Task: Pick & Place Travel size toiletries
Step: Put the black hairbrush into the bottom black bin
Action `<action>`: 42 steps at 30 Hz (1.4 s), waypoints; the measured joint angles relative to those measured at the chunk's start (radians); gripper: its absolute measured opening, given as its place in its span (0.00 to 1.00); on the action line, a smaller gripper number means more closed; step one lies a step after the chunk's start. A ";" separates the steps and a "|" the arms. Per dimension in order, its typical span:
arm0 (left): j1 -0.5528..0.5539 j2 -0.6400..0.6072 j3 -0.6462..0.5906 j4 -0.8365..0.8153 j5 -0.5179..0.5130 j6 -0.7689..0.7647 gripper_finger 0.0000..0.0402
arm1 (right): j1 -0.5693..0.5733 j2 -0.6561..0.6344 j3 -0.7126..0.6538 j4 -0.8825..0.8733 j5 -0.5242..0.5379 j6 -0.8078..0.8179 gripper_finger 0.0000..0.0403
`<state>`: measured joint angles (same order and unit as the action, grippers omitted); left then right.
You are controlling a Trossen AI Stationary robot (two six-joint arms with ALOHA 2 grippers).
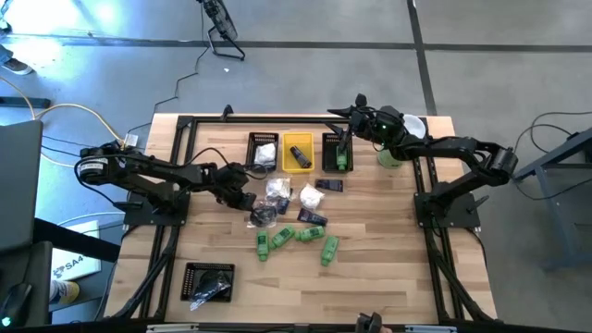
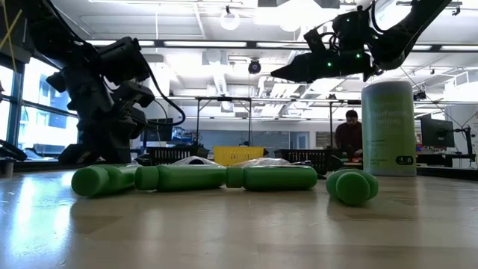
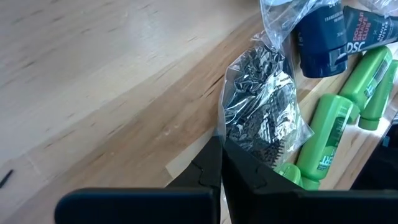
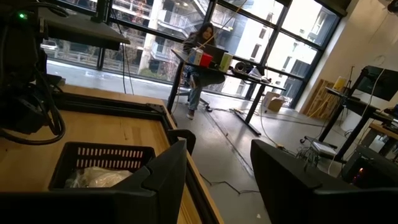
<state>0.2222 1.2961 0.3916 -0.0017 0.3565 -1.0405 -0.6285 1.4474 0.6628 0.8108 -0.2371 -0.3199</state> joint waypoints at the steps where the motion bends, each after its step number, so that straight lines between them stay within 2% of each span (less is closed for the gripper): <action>1: 0.000 0.000 0.000 0.000 0.000 0.001 0.00 | 0.000 0.000 0.000 -0.001 0.001 0.000 0.43; 13: 0.000 0.000 0.000 0.001 -0.005 0.057 0.00 | 0.000 0.000 0.000 -0.048 0.007 -0.028 0.43; 19: 0.000 0.000 0.000 0.004 -0.001 0.068 0.00 | 0.000 0.000 0.000 -0.047 0.086 -0.027 0.43; 27: 0.000 0.000 0.000 0.003 0.005 0.109 0.00 | 0.000 0.000 0.000 -0.029 0.245 -0.026 0.43; 42: 0.000 0.000 0.000 0.003 -0.003 0.118 0.00 | -0.037 0.000 0.000 -0.068 0.277 0.017 0.43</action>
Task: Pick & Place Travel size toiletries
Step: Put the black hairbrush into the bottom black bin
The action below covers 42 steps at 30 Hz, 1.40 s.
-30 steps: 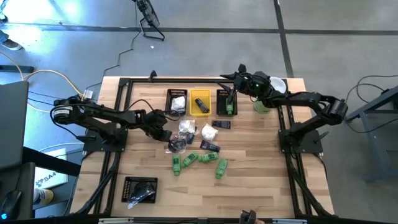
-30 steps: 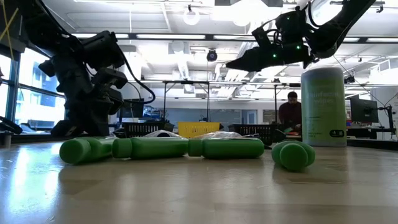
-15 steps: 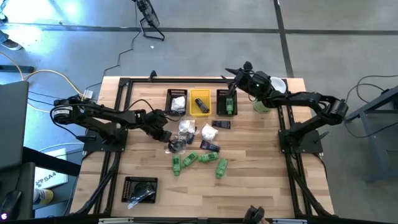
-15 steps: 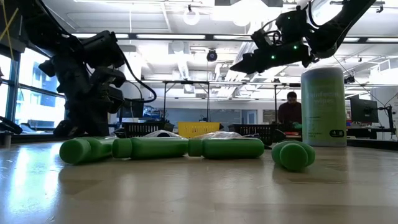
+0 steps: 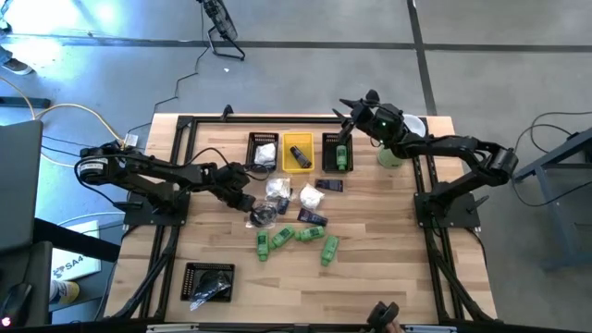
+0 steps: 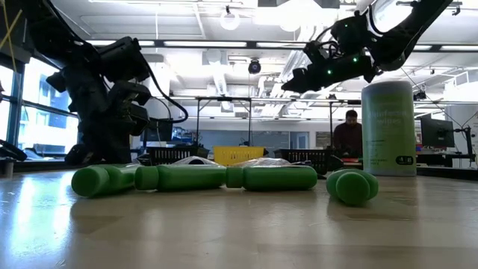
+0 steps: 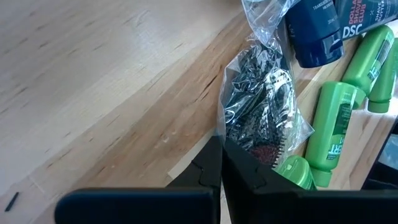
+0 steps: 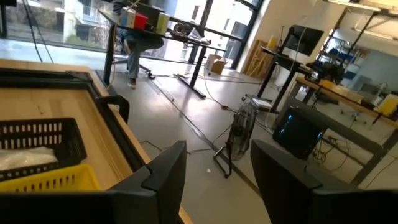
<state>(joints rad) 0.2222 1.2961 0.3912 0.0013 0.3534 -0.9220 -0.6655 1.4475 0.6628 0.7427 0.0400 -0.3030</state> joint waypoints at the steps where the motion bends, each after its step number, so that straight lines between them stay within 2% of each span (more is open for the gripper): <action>1: 0.000 0.000 0.000 0.000 0.000 0.001 0.00 | -0.002 0.000 0.000 -0.001 0.006 0.018 0.43; 27: 0.000 0.000 -0.001 -0.001 0.034 0.002 0.00 | -0.023 0.000 0.000 -0.001 0.014 0.045 0.43; 42: 0.000 0.000 0.016 -0.001 0.037 0.200 0.00 | -0.023 0.000 0.000 -0.002 0.010 0.045 0.43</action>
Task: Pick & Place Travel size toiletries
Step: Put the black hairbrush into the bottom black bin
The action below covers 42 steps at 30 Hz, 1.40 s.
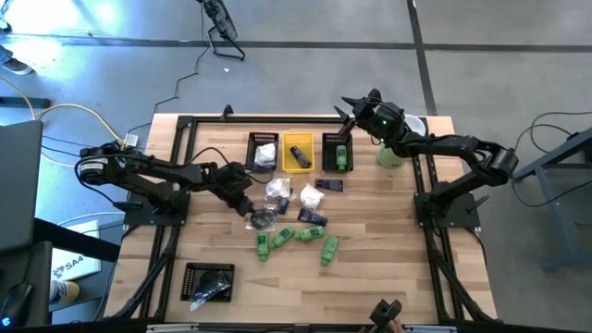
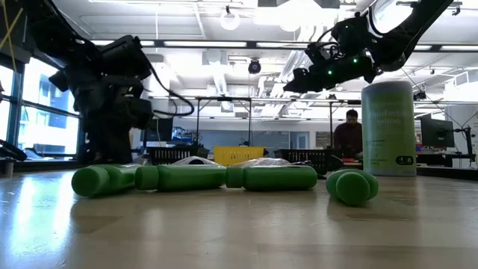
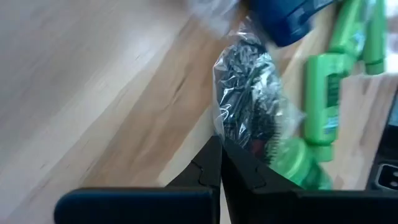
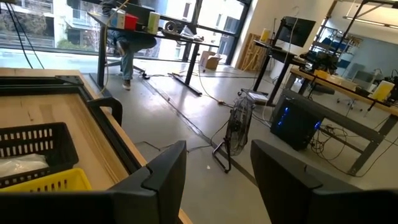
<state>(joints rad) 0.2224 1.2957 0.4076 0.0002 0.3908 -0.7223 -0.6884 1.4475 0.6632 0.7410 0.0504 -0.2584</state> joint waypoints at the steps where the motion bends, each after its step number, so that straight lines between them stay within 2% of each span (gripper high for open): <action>1: 0.000 0.000 0.014 -0.004 0.000 0.003 0.00 | 0.000 0.000 0.000 0.000 0.000 0.000 0.43; 5: 0.000 -0.004 0.105 -0.020 0.037 0.013 0.00 | 0.000 0.000 0.000 0.000 0.000 0.000 0.43; 7: 0.000 -0.004 0.176 -0.082 0.045 0.038 0.00 | 0.000 0.000 0.000 -0.001 0.000 0.000 0.43; 9: 0.000 -0.004 0.269 -0.222 0.039 0.080 0.00 | 0.000 0.000 0.000 -0.002 -0.001 0.000 0.43; 16: -0.002 -0.004 0.644 -0.898 -0.068 0.191 0.00 | 0.000 0.000 0.000 -0.005 -0.001 0.000 0.43; 19: -0.031 -0.004 0.789 -1.106 -0.089 0.187 0.00 | 0.000 0.000 0.000 -0.011 -0.001 0.003 0.43; 22: -0.100 -0.005 0.893 -1.234 -0.113 0.150 0.00 | 0.000 0.000 0.000 -0.011 -0.001 0.003 0.43; 26: -0.243 -0.005 0.950 -1.286 -0.145 0.019 0.00 | 0.000 0.000 0.000 -0.011 -0.001 0.003 0.43; 32: -0.484 0.022 0.953 -1.311 -0.185 -0.272 0.00 | 0.000 0.000 0.000 -0.012 -0.001 0.004 0.43; 42: -0.761 0.097 0.952 -1.302 -0.120 -0.664 0.00 | 0.000 0.000 0.000 -0.024 -0.002 0.004 0.43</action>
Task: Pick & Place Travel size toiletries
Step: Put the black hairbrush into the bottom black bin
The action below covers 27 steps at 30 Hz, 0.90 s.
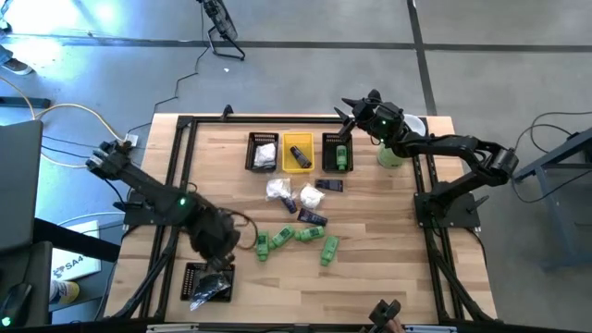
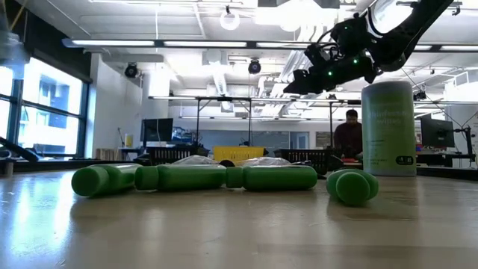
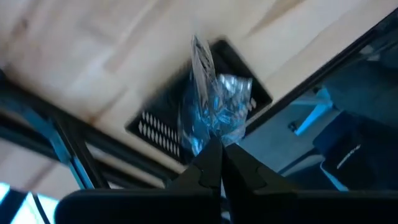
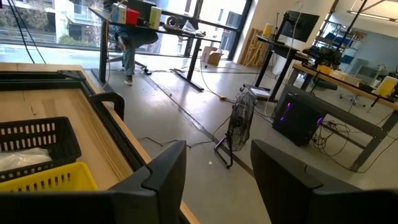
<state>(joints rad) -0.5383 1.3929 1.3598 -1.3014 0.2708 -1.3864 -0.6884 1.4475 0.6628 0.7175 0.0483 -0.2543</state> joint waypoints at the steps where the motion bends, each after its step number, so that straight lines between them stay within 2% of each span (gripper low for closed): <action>1: -0.018 0.007 0.000 0.001 0.011 -0.024 0.00 | 0.000 0.000 0.000 -0.002 0.000 0.003 0.43; 7: -0.104 0.053 0.000 0.003 0.064 -0.097 0.00 | 0.000 0.000 0.000 -0.008 -0.003 0.050 0.43; 11: -0.138 0.080 0.000 -0.001 0.064 -0.113 0.00 | 0.000 0.000 0.000 -0.008 -0.005 0.050 0.43; 27: -0.190 0.177 0.000 -0.014 0.062 -0.077 0.00 | 0.000 0.000 0.000 -0.007 -0.007 0.049 0.43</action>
<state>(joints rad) -0.7287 1.5704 1.3594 -1.3154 0.3332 -1.4634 -0.6884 1.4475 0.6630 0.7101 0.0418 -0.2052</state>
